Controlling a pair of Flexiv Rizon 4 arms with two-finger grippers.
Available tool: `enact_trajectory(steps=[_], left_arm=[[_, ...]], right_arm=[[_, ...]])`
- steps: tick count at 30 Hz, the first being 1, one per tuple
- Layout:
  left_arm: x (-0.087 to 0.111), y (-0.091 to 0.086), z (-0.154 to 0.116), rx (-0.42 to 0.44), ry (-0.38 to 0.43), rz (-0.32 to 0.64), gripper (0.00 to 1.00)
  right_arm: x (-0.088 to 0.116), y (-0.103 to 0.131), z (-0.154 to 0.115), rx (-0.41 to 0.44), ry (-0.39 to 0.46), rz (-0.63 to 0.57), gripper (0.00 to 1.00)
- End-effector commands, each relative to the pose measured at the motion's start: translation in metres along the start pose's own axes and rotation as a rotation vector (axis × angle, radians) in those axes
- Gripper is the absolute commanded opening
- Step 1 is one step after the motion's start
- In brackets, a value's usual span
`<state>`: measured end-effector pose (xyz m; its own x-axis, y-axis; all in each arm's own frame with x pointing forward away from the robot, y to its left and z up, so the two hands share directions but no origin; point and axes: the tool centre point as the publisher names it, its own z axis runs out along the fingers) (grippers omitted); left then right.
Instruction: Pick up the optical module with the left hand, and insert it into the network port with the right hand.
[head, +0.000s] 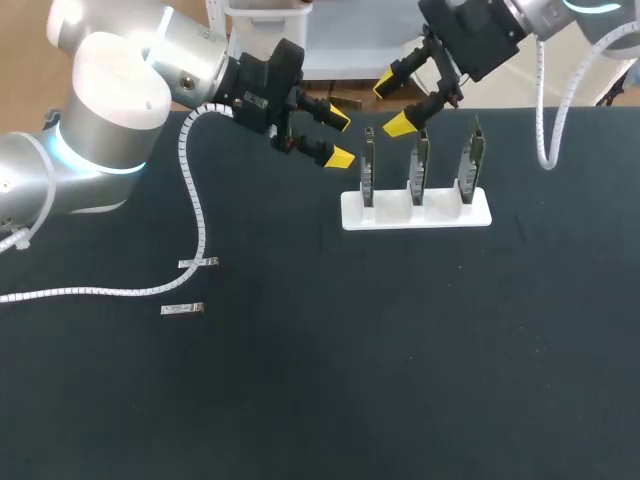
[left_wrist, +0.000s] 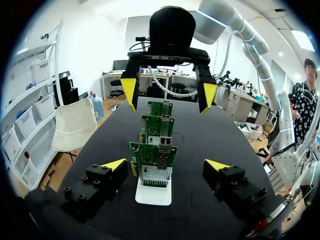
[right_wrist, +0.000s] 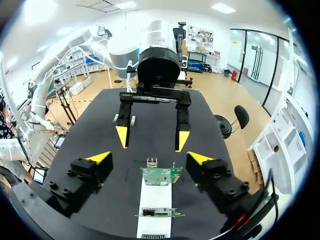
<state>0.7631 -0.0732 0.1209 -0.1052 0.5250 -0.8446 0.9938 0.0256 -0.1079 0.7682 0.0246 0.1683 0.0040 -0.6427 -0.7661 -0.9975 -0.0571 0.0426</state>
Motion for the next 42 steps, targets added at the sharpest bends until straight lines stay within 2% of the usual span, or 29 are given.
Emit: enact_trajectory(steps=[1,20,42], left_arm=[[-0.001,0.001,0.000,0.002,0.005,-0.002,1.00],[-0.001,0.001,0.000,0.002,0.005,-0.002,1.00],[-0.001,0.001,0.000,0.002,0.005,-0.002,1.00]], right_arm=[[0.002,0.004,-0.001,0.029,0.005,-0.012,0.00],[-0.008,0.000,0.009,0.042,-0.030,-0.010,0.00],[-0.002,-0.005,0.025,0.006,-0.015,0.007,0.00]])
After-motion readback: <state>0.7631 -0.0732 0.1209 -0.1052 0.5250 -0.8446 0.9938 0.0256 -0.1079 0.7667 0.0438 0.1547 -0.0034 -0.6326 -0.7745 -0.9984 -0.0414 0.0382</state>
